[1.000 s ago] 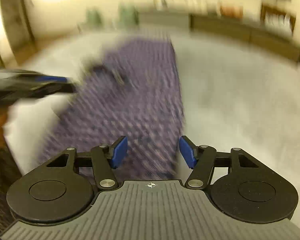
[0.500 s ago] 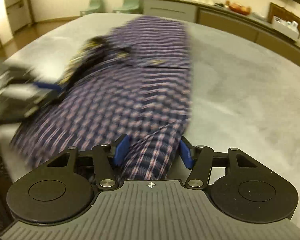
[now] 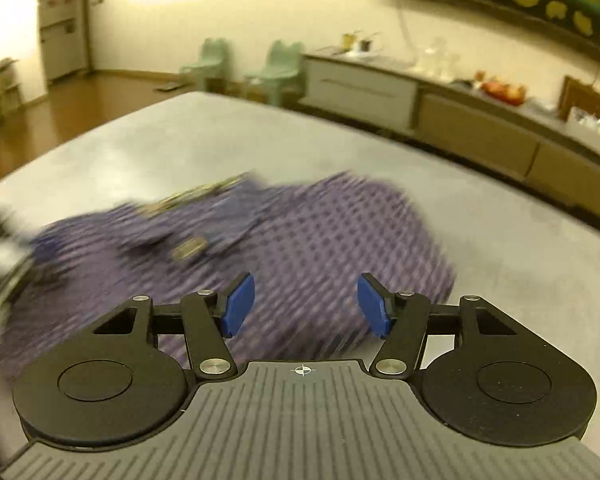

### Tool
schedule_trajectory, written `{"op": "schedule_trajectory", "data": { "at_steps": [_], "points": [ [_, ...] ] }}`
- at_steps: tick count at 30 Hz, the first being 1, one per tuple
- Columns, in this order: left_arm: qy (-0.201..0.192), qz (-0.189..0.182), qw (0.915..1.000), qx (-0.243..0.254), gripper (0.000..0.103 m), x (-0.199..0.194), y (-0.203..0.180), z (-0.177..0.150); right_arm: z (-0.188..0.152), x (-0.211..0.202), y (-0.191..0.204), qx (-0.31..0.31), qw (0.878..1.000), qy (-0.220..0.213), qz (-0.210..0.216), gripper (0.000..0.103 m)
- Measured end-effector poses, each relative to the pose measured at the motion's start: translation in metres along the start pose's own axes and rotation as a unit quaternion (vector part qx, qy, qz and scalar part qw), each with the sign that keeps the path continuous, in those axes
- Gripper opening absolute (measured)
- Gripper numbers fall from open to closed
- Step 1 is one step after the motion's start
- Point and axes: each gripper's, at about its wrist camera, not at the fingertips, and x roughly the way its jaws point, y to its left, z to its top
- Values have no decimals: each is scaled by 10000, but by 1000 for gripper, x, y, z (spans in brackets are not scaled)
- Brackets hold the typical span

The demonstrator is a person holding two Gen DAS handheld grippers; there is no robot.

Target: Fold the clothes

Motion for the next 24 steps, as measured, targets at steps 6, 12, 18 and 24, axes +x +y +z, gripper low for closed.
{"op": "schedule_trajectory", "data": {
  "at_steps": [6, 12, 18, 24],
  "points": [
    [312, 193, 9988, 334, 41, 25, 3, -1, 0, 106, -34, -96, 9982, 555, -220, 56],
    [235, 399, 9986, 239, 42, 40, 10, 27, -53, 52, -36, 152, 9967, 735, -294, 58],
    [-71, 290, 9996, 23, 39, 17, 12, 50, -68, -4, -38, 134, 9957, 806, -441, 60],
    [630, 505, 9967, -80, 43, 72, 39, 45, -52, 4, -51, 265, 9979, -65, -592, 60]
  ]
}}
